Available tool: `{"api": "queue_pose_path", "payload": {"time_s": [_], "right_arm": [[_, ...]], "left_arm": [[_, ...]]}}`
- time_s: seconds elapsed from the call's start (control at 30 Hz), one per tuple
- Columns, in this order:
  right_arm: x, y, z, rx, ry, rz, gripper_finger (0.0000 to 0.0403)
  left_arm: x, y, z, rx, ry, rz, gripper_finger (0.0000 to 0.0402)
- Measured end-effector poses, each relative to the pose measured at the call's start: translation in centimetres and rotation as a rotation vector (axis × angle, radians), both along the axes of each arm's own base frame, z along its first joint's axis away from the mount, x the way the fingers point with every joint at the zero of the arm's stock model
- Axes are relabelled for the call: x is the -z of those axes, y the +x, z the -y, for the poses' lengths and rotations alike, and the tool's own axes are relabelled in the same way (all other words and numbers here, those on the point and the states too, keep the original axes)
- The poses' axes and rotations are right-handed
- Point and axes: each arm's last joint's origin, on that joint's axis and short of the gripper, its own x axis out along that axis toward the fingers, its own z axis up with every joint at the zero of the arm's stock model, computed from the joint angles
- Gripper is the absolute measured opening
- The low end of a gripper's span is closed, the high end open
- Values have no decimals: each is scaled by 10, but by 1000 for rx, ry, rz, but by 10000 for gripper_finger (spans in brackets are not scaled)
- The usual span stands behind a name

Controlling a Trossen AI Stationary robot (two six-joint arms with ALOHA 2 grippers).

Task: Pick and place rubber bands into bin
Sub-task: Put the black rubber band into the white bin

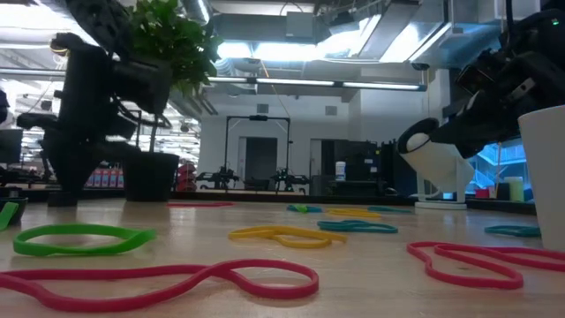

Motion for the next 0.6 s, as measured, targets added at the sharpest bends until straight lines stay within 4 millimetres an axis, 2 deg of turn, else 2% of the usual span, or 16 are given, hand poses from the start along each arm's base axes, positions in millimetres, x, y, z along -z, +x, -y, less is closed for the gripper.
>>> {"api": "queue_pose_path", "payload": {"time_s": [0.23,0.33,0.43,0.5,0.6], "right_arm": [[0,0,0,0,1,0,14],[0,0,0,0,1,1,14],[0,0,0,0,1,0,14],[0,0,0,0,1,0,14],[0,0,0,0,1,1,14]], "left_arm": [[18,9,-1,-6,-38,-50,72],[22,11,-1,9,-47,-61,53],[21,14,1,23,-42,-50,15],[18,16,3,51,-35,-38,7],[7,30,6,116,-28,51,4]]}}
